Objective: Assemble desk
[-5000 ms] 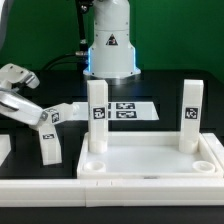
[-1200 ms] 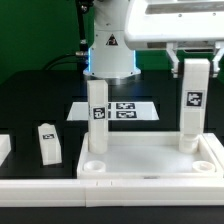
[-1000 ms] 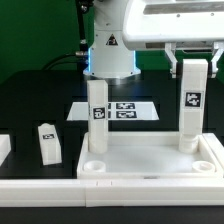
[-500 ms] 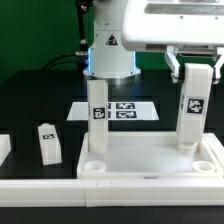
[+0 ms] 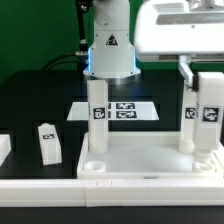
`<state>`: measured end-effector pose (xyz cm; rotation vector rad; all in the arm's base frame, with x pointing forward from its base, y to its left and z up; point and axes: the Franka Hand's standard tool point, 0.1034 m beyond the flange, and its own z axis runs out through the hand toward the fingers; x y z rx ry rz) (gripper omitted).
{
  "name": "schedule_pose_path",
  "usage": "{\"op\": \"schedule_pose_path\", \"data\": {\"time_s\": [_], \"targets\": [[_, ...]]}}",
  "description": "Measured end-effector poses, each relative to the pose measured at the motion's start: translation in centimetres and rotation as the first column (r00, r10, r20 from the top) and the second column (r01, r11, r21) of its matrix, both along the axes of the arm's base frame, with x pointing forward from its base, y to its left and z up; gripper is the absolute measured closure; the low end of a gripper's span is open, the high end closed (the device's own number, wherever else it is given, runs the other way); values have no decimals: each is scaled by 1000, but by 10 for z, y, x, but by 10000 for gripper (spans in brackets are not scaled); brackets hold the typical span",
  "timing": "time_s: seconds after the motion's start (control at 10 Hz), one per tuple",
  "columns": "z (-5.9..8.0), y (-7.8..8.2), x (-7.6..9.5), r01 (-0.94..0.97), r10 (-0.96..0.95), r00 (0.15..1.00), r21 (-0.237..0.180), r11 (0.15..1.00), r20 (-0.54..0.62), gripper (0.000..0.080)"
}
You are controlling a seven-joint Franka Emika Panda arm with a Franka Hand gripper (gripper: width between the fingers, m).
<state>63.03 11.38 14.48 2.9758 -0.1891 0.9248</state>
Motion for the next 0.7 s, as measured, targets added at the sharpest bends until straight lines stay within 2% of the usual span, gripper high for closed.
{"op": "schedule_pose_path", "data": {"time_s": [0.2, 0.7], "targets": [[-7, 9, -6, -2, 2, 1000, 3, 1000, -11, 514], [-13, -4, -7, 6, -6, 1000, -10, 1000, -21, 514]]}}
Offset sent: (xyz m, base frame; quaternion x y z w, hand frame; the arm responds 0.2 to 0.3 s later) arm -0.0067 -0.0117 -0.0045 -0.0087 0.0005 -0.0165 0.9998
